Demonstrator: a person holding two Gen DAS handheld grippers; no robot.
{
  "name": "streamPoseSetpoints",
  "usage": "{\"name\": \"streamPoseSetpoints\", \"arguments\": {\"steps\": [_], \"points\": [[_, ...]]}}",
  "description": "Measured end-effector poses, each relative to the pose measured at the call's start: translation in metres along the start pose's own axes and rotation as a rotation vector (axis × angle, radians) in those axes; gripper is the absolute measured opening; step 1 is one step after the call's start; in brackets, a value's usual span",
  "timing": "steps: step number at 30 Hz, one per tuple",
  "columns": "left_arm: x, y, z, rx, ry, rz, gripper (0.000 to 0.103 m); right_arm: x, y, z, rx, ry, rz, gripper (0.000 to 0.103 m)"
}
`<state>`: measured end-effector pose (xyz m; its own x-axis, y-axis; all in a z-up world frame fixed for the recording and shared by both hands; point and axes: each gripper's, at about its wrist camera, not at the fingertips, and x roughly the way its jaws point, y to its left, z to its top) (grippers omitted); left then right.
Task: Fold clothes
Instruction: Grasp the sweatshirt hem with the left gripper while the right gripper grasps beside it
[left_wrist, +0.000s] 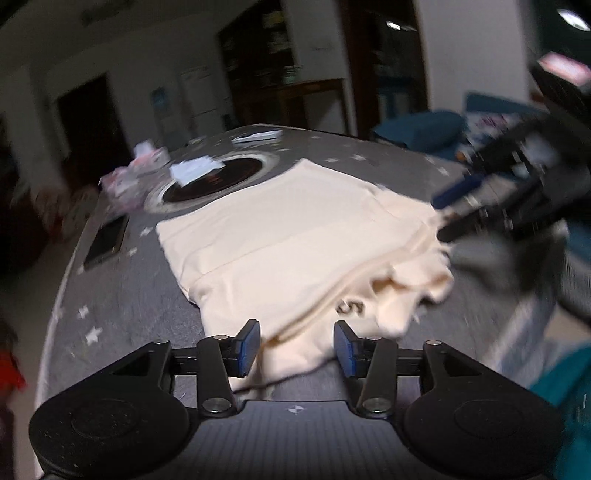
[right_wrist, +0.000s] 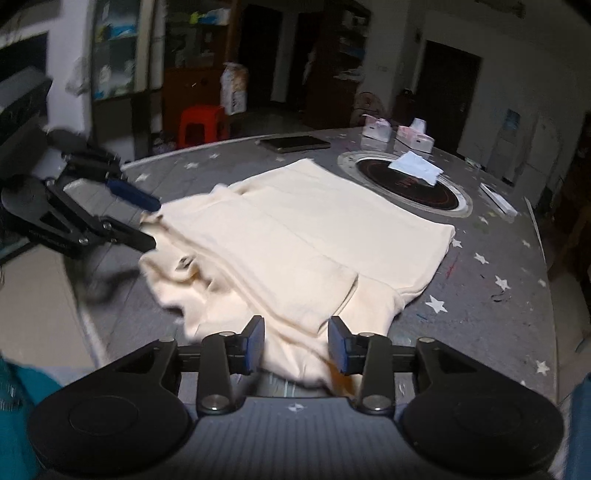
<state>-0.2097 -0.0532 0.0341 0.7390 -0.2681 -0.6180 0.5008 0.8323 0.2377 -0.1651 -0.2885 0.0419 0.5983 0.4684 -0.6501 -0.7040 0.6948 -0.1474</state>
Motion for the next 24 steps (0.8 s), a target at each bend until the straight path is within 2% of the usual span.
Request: {"name": "streamPoseSetpoints", "arguments": {"steps": [3, 5, 8, 9, 10, 13, 15, 20, 24], "points": [[-0.001, -0.015, -0.007, 0.104, -0.002, -0.001, 0.053, 0.0, 0.008, -0.003, -0.06, 0.006, 0.002, 0.042], [0.004, -0.024, -0.009, 0.163, -0.015, 0.015, 0.053, 0.0, 0.014, -0.005, -0.099, 0.01, 0.004, 0.049], [0.013, -0.031, -0.01, 0.218, -0.048, 0.029, 0.052, 0.001, 0.023, -0.008, -0.159, 0.016, 0.006, 0.051], [0.016, -0.033, -0.009, 0.23, -0.059, 0.029, 0.049, 0.001, 0.025, -0.009, -0.179, 0.018, 0.007, 0.052], [0.018, -0.033, -0.008, 0.235, -0.067, 0.025, 0.037, 0.001, 0.028, -0.01, -0.198, 0.02, 0.007, 0.053], [0.021, -0.027, -0.001, 0.193, -0.083, -0.008, 0.014, 0.002, 0.036, -0.013, -0.254, 0.024, 0.01, 0.059], [0.023, -0.017, 0.006, 0.136, -0.094, -0.023, 0.011, 0.005, 0.036, -0.012, -0.268, 0.018, 0.017, 0.062], [0.03, 0.01, 0.025, 0.005, -0.11, -0.056, 0.009, 0.015, 0.035, -0.007, -0.297, -0.006, 0.028, 0.062], [0.029, 0.013, 0.022, 0.009, -0.105, -0.063, 0.009, 0.03, 0.028, 0.002, -0.28, -0.027, 0.038, 0.058]]}}
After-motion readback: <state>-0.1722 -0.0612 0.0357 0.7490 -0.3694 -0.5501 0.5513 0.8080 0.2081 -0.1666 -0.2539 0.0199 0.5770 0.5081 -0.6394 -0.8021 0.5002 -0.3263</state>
